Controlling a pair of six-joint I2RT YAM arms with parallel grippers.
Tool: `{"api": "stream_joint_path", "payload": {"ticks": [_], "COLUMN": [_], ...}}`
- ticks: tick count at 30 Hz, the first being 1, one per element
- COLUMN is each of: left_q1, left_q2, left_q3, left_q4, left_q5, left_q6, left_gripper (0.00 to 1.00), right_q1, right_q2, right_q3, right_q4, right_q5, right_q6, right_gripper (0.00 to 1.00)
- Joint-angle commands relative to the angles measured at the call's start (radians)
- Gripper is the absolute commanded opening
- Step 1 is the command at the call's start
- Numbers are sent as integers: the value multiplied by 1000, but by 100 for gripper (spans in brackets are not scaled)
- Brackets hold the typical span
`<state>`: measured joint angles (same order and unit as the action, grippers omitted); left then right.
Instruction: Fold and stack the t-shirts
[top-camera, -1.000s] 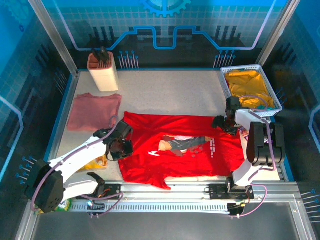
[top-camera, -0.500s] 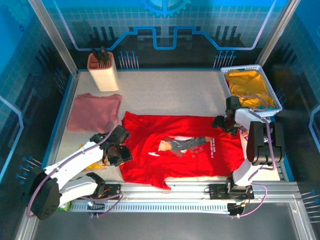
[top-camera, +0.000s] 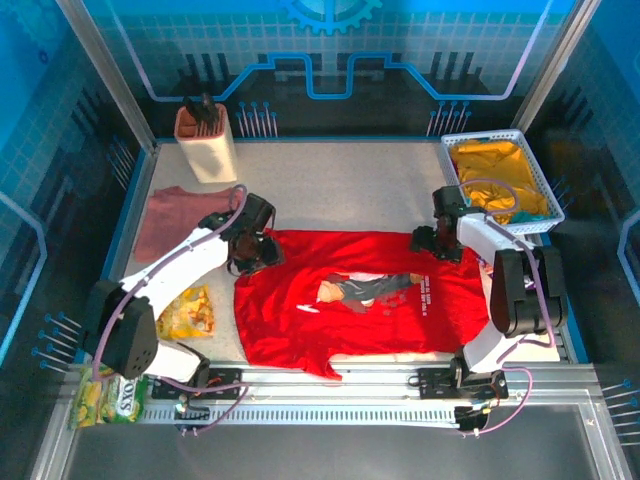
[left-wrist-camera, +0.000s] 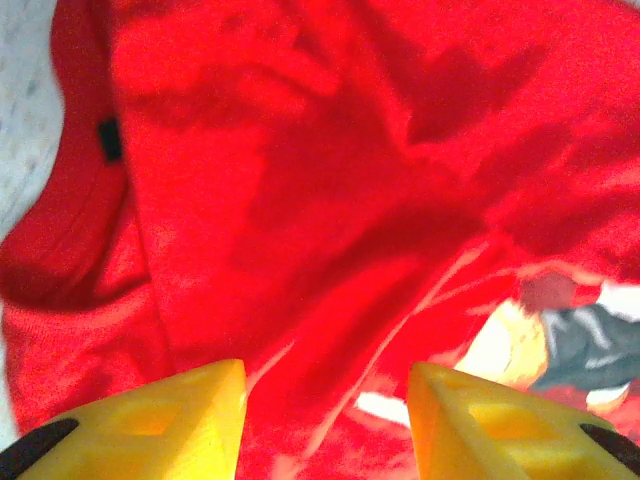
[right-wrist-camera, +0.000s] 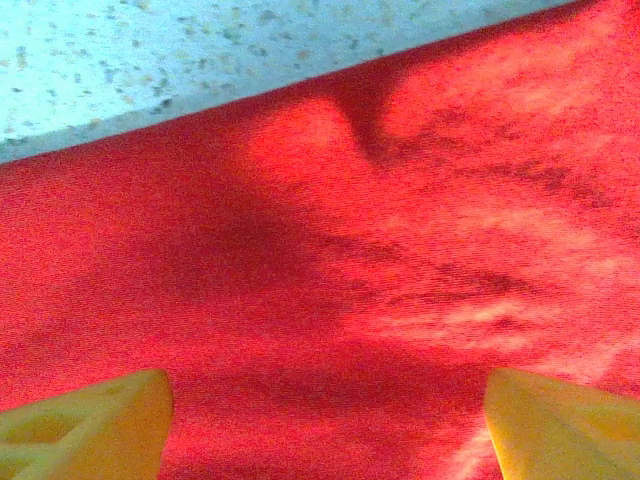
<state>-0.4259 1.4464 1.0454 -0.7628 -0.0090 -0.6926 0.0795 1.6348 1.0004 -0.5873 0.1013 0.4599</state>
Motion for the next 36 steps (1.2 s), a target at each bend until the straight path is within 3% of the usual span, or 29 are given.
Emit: {"api": "stream_joint_path", "payload": {"ticks": [1, 12, 27, 36], "left_q1": [10, 49, 173, 217], "left_q2": [187, 571, 809, 871], "left_q3": [120, 338, 678, 862], "left_q4": [50, 52, -62, -101], "left_q5": [11, 23, 50, 45], "left_q6": [68, 109, 198, 244], "left_gripper": [47, 45, 43, 46], "right_q1": [49, 109, 117, 119], "right_q2": [47, 232, 496, 646], "right_q3": [28, 183, 577, 846], "right_q4": [-26, -78, -192, -245], "right_q5": [36, 48, -4, -6], "right_q6": [29, 25, -7, -45], "right_gripper": [82, 80, 79, 79]}}
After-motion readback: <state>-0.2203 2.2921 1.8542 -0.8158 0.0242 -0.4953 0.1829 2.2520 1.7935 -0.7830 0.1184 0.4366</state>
